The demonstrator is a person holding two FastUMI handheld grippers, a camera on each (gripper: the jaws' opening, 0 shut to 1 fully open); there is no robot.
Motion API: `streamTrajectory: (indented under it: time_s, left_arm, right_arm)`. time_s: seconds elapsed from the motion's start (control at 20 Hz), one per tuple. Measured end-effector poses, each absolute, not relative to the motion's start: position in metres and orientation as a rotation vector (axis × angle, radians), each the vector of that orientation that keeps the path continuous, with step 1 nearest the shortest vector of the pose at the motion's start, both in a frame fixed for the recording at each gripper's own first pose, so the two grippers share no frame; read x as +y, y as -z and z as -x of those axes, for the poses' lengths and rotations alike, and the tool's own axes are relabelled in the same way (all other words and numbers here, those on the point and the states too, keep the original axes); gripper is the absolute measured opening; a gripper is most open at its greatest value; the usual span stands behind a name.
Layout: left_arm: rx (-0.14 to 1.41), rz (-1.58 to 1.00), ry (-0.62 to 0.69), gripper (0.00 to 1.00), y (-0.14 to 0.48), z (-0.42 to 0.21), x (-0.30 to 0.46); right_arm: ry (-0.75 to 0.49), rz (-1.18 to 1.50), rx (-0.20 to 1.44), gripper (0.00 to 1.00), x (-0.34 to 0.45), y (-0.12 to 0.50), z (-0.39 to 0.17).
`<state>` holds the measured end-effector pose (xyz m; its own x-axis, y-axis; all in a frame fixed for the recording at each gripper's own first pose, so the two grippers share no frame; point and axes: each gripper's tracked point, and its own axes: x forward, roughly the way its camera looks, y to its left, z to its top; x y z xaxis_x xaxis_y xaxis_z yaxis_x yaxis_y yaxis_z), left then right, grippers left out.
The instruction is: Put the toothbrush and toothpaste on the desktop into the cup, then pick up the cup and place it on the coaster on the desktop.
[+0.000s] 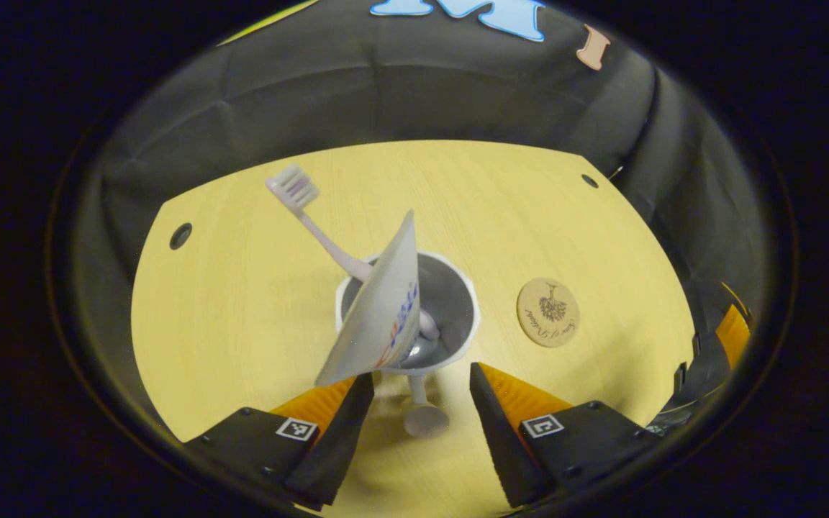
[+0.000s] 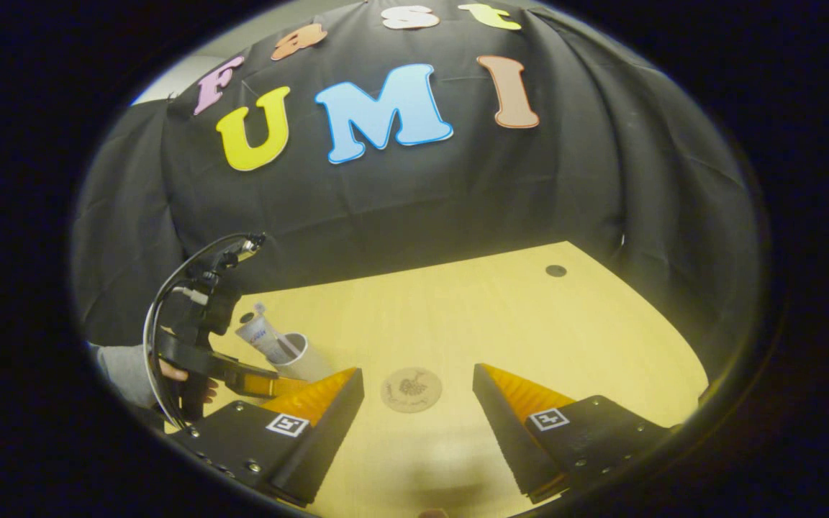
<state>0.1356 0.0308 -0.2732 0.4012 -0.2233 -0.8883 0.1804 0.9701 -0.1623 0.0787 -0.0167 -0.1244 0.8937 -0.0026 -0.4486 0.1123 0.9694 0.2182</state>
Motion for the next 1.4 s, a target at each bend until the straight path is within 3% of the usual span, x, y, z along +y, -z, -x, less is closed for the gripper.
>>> streamTrajectory:
  time_s: [0.05, 0.1, 0.4, 0.45, 0.65, 0.9, 1.4]
  left_arm:
    - [1.147, 0.046, 0.249, 0.8, 0.277, -0.135, 0.031]
    - [1.158, 0.042, 0.242, 0.76, 0.281, -0.135, 0.032]
    - [1.188, 0.018, 0.205, 0.77, 0.293, -0.138, 0.041]
    - [1.188, 0.022, 0.205, 0.77, 0.293, -0.138, 0.039]
    - [1.194, 0.003, 0.186, 0.34, 0.295, -0.137, 0.041]
    - [1.163, -0.019, 0.185, 0.41, 0.295, -0.14, 0.037]
    - [1.1, -0.067, 0.315, 0.34, 0.261, -0.139, -0.037]
  right_arm:
    - [0.067, -0.247, 0.471, 0.95, -0.021, 0.129, -0.074]
    - [0.073, -0.254, 0.48, 0.95, -0.025, 0.134, -0.072]
    - [0.114, -0.307, 0.513, 0.92, -0.047, 0.148, -0.069]
    - [0.116, -0.313, 0.516, 0.95, -0.049, 0.148, -0.069]
    - [0.117, -0.311, 0.525, 0.95, -0.054, 0.152, -0.069]
    - [0.113, -0.304, 0.53, 0.95, -0.058, 0.154, -0.066]
    - [0.117, -0.317, 0.515, 0.95, -0.07, 0.147, -0.06]
